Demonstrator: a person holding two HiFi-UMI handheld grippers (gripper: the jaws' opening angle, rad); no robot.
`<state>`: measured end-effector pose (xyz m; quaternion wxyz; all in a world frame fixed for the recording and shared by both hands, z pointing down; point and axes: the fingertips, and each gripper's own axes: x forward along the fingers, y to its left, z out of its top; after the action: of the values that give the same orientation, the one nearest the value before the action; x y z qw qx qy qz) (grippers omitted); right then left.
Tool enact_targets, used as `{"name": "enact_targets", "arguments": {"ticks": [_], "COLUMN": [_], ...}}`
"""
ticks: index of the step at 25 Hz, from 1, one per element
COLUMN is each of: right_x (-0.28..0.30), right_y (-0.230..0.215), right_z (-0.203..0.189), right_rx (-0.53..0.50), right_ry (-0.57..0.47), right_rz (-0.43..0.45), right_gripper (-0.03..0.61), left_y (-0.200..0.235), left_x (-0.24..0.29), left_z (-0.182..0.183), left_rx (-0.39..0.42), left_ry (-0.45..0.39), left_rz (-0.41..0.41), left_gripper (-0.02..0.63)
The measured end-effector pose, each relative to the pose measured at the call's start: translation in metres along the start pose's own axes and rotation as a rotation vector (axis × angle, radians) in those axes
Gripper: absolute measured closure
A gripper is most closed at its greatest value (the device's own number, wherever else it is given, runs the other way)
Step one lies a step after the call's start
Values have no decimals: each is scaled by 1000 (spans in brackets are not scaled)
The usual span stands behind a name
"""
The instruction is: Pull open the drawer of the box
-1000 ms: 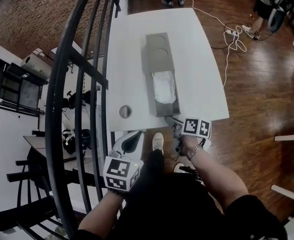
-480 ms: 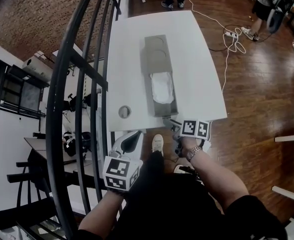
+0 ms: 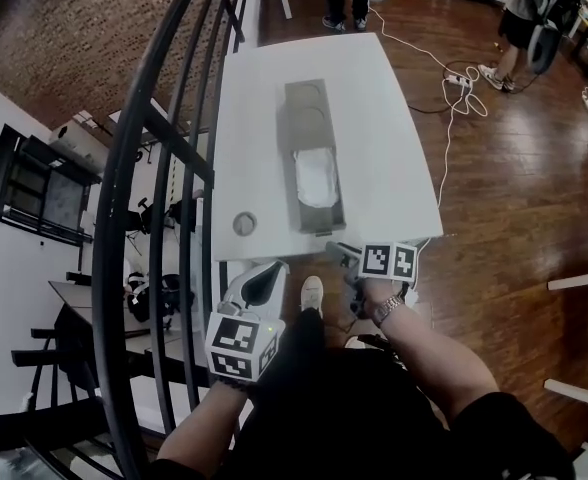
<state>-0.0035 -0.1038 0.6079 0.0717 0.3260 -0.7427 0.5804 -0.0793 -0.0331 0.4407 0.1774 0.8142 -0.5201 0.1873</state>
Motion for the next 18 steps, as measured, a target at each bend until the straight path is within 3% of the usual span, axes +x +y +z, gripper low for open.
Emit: {"name": "enact_targets", "arguments": {"ticks": [4, 11, 18], "right_x": [-16, -55, -97], "right_y": [4, 17, 44], "right_z": [-3, -7, -17], "right_rx": [-47, -182, -353], "right_ry": [6, -17, -29], "right_rz": [4, -22, -11], "right_gripper": [465, 580, 586], "left_y": [-12, -37, -67], "left_x": [-7, -22, -36], "left_z": [2, 5, 7], "left_rx": [3, 3, 5], "left_ry": [-21, -53, -76], "left_rz": [13, 33, 42], "left_gripper": [598, 598, 598]}}
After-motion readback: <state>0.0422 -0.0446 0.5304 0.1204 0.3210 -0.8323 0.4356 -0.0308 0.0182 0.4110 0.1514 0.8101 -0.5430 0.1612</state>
